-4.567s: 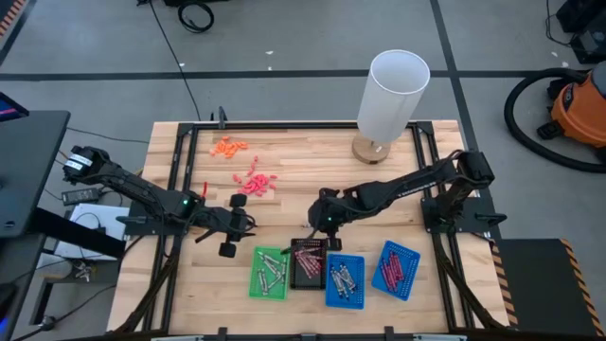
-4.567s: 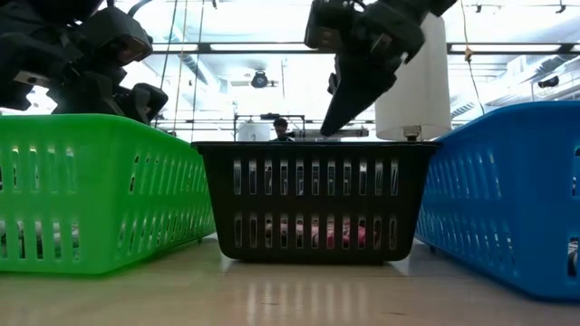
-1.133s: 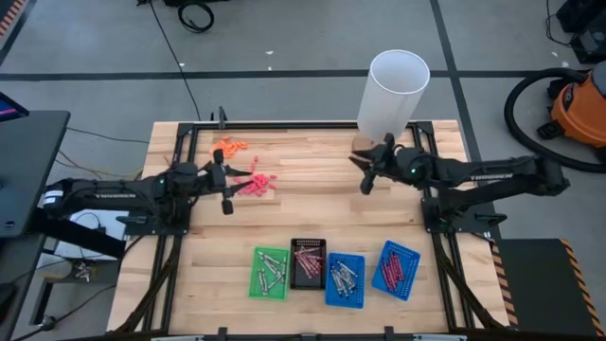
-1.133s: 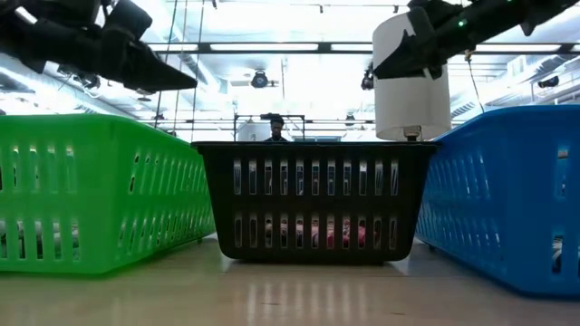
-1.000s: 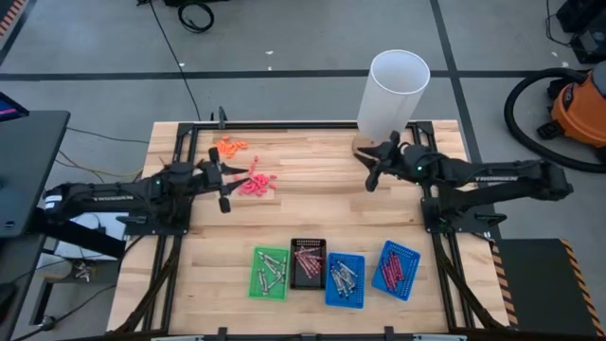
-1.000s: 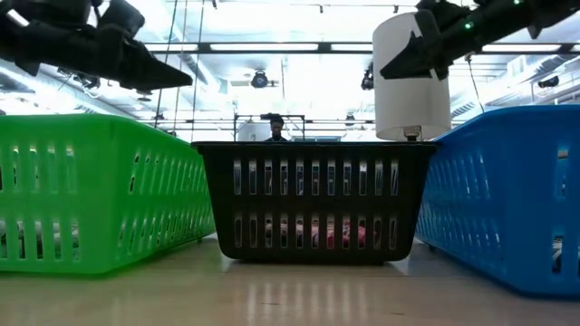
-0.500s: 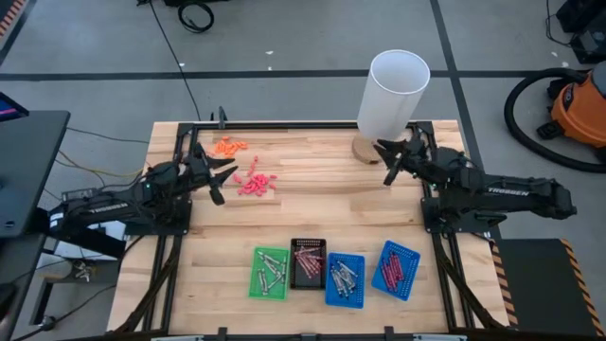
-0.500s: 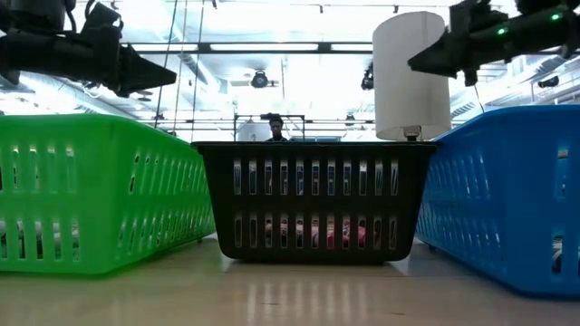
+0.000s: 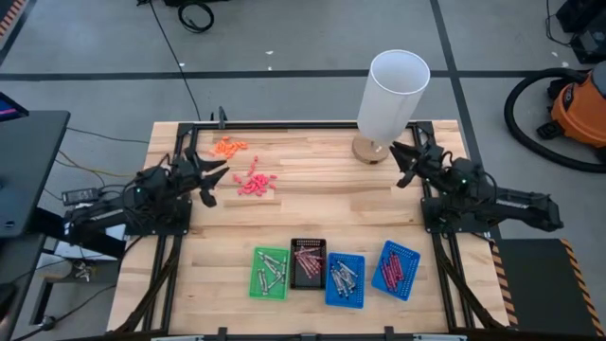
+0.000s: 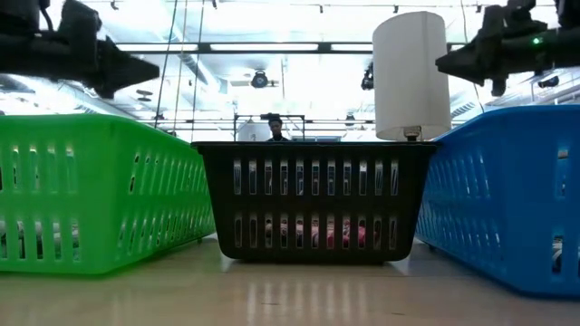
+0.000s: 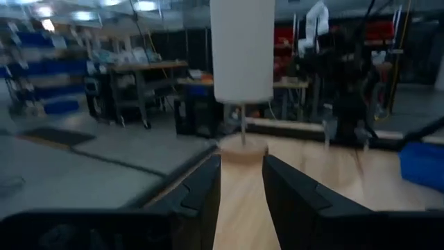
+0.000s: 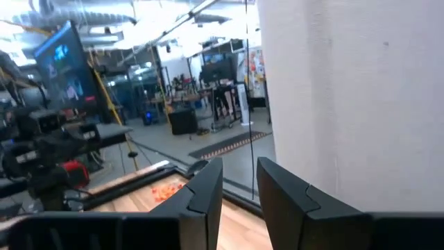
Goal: Sort crayons
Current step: Return to Home Position
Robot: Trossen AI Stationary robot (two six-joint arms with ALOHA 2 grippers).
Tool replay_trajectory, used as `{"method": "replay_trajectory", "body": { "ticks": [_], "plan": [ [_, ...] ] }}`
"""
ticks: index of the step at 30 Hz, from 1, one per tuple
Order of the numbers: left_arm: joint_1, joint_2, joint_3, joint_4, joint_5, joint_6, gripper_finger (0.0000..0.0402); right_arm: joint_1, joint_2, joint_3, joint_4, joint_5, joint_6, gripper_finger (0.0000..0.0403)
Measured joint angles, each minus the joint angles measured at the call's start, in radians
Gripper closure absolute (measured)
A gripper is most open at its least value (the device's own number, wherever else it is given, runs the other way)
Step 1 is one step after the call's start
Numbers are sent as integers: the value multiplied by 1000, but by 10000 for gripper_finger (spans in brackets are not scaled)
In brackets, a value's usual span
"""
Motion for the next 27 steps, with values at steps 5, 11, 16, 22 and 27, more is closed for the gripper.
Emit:
{"method": "replay_trajectory", "body": {
  "ticks": [5, 11, 16, 22, 27],
  "plan": [
    [-27, 5, -92, 95, 1, -47, 285, 4, -88, -73, 40, -31, 16, 304],
    [-66, 2, -115, 166, 0, -49, 285, 4, -180, -165, 51, 12, 75, 304],
    [-95, 6, -115, 211, 1, -22, 285, 5, -170, -165, 30, 43, 105, 304],
    [-96, 8, -115, 213, 1, -73, 285, 5, -170, -165, 28, 47, 110, 304],
    [-96, 7, -115, 213, 0, -113, 285, 5, -169, -165, 17, 21, 38, 304]
  ]
}}
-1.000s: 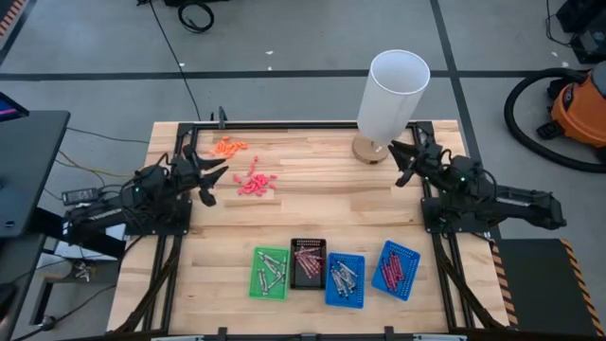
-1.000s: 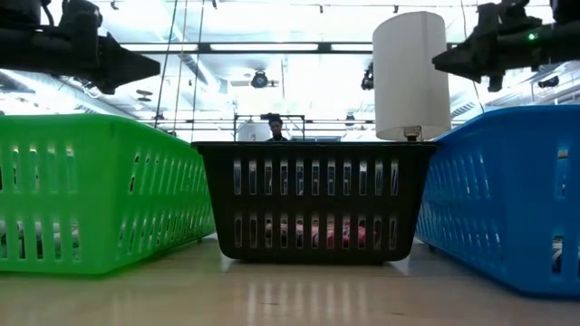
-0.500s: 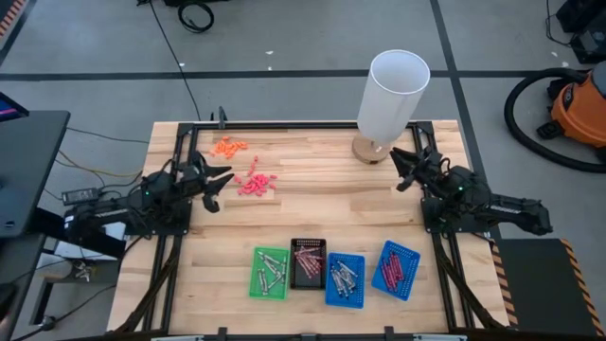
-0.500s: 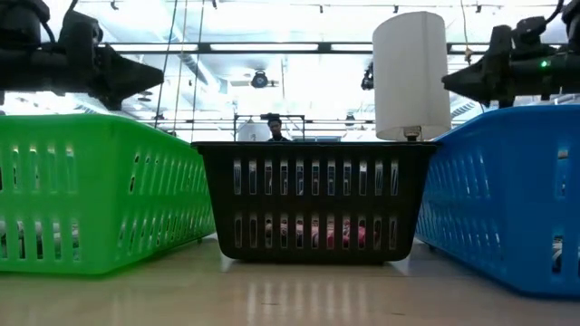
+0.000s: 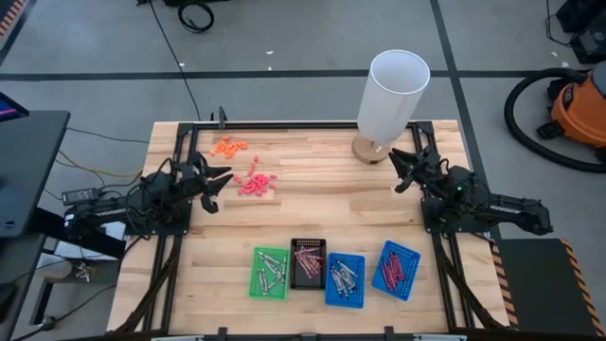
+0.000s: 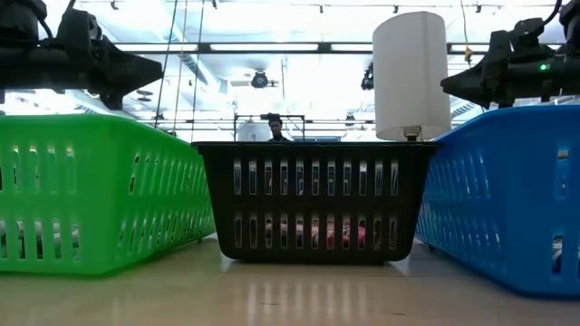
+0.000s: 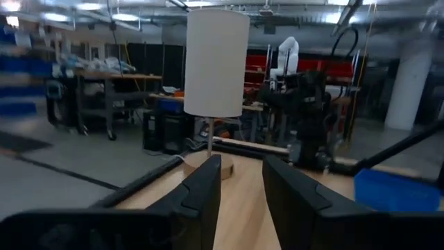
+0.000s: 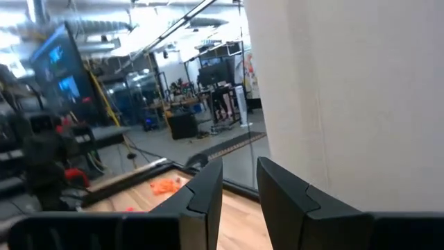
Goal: Sort crayons
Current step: Return to Home Position
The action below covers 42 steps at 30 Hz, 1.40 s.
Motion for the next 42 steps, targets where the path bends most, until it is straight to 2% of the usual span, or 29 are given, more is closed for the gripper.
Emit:
{"method": "replay_trajectory", "body": {
  "ticks": [4, 7, 42],
  "plan": [
    [0, 0, 0, -1, 0, 129, 285, 0, 0, 0, 1, -1, -51, 304],
    [0, 0, 0, -1, 0, 162, 285, 0, 0, 0, 1, -1, -52, 304],
    [0, 0, -1, -1, 0, 165, 285, 0, 0, 0, 2, -3, -54, 304]
  ]
}}
